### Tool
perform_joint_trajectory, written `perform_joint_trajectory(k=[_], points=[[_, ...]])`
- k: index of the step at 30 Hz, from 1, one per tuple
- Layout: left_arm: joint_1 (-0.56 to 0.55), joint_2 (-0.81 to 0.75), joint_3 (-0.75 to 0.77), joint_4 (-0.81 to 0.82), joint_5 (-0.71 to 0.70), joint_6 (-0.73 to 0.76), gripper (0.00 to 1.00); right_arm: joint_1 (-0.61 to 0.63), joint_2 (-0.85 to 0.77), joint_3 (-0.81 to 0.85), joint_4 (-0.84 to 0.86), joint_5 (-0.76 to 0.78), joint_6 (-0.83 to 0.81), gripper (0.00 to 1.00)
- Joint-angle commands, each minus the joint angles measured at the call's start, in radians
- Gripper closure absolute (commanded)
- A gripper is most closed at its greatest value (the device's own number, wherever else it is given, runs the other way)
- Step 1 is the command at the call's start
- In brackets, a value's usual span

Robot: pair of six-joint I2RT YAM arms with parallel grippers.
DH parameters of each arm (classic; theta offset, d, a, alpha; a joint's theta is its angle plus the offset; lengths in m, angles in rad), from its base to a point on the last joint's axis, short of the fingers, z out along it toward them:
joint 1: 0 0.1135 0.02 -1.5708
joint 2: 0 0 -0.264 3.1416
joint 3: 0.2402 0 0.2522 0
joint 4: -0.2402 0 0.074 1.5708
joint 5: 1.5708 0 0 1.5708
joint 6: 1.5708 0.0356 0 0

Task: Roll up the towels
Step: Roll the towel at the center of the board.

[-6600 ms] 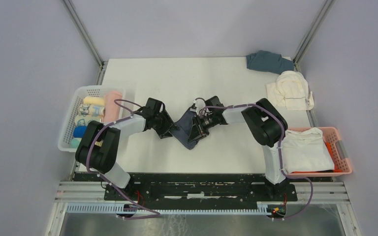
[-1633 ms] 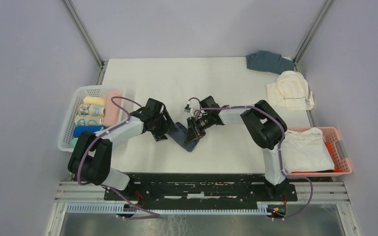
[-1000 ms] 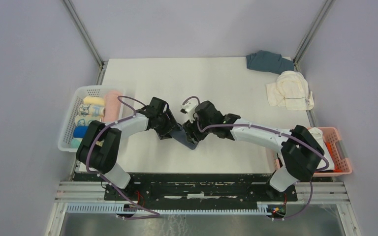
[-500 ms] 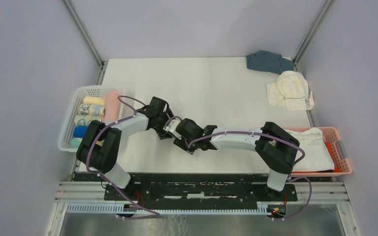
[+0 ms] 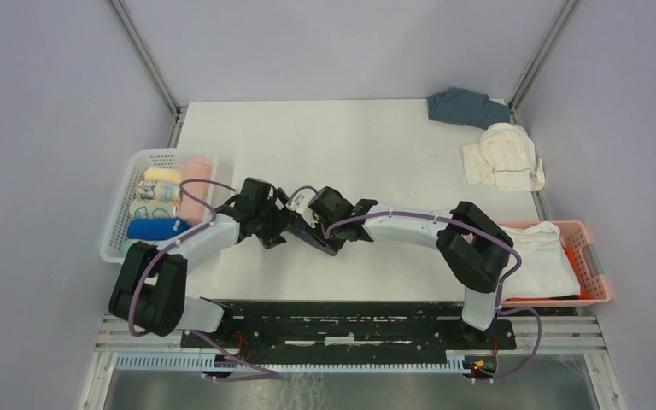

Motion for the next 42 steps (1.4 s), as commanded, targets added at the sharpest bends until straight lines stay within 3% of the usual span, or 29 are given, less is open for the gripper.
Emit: perform_joint_trajectory(k=[1,10,18,28,31,36,42], points=[[0.015,-0.152,-0.085,0.102,-0.003,-0.133,0.05,-0.023,0.064,0.022,-0.064,-0.176,0.077,0.59],[-0.006,-0.266,-0.3,0.342,0.039,-0.323,0.05,-0.07,0.094,0.032,-0.014,-0.307,0.205,0.59],[-0.067,-0.188,-0.327,0.496,-0.021,-0.339,0.09,-0.109,0.111,0.007,0.054,-0.408,0.295,0.59],[-0.1,-0.044,-0.327,0.539,-0.045,-0.314,0.22,-0.175,0.135,-0.04,0.163,-0.529,0.416,0.6],[-0.104,-0.023,-0.336,0.548,-0.047,-0.312,0.29,-0.2,0.135,-0.057,0.201,-0.56,0.453,0.61],[-0.102,-0.021,-0.323,0.54,-0.047,-0.315,0.52,-0.215,0.106,-0.059,0.204,-0.562,0.464,0.59],[-0.078,-0.049,-0.201,0.413,-0.065,-0.319,0.68,-0.226,-0.002,-0.058,0.13,-0.512,0.424,0.46]])
